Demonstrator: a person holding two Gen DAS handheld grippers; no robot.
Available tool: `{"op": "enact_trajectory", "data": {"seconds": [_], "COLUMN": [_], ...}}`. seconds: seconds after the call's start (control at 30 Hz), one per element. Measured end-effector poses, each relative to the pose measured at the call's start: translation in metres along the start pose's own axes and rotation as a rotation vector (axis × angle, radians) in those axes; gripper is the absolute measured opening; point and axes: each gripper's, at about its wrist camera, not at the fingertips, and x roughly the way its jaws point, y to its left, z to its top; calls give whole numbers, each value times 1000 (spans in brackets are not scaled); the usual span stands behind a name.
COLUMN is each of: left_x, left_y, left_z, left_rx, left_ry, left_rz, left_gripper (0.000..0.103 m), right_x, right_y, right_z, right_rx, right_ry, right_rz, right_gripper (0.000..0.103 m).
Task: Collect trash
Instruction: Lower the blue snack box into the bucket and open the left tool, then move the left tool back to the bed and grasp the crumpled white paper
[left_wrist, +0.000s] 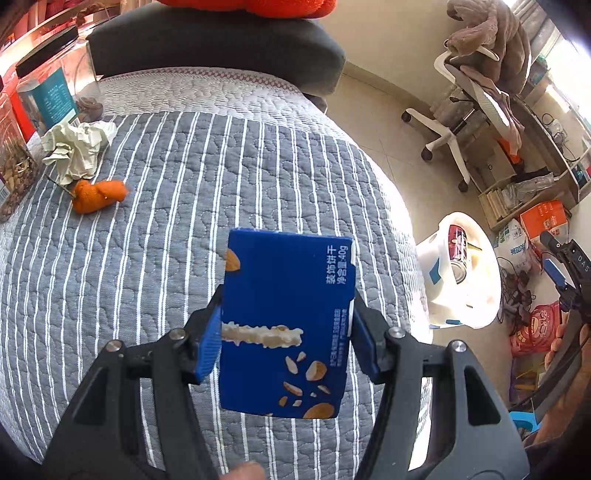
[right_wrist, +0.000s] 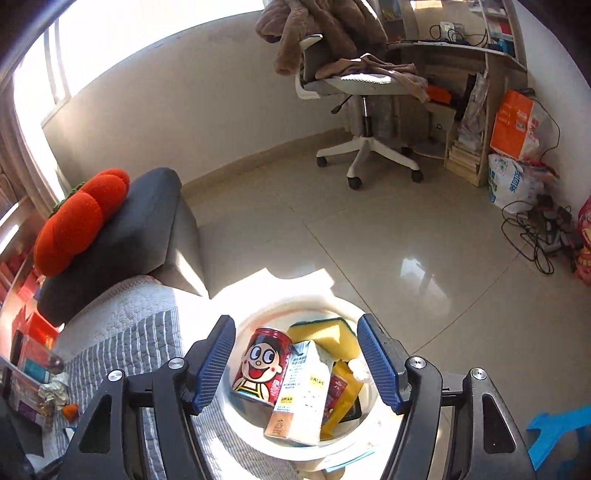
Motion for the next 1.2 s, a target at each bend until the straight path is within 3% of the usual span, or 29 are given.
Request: {"op": "enact_trajectory", "data": {"seconds": [0.2, 0.43, 0.8, 0.9, 1.0, 1.2], "left_x": [-1, 7, 45, 51, 49, 33], "left_y": [-78, -159, -262, -269, -261, -198], "left_z": [18, 32, 23, 17, 11, 23], "left_rx": [107, 193, 350, 372, 396, 379], "left_ry": [-5, -3, 49, 83, 83, 30], "left_rz": [-109, -191, -221, -227, -196, -60], "left_gripper": [62, 62, 64, 75, 76, 78], "right_x": [-24, -45, -63, -67, -68, -63], "right_y": [-35, -72, -118, -124, -126, -102], "right_z": [7, 11, 15, 16, 16, 17], "right_rx": [53, 98, 204, 221, 238, 211], "right_ry": [-40, -73, -104, -114, -114, -100], "right_rz": [-25, -80, -118, -129, -122, -77], "right_gripper": [84, 86, 86, 86, 86, 87]}}
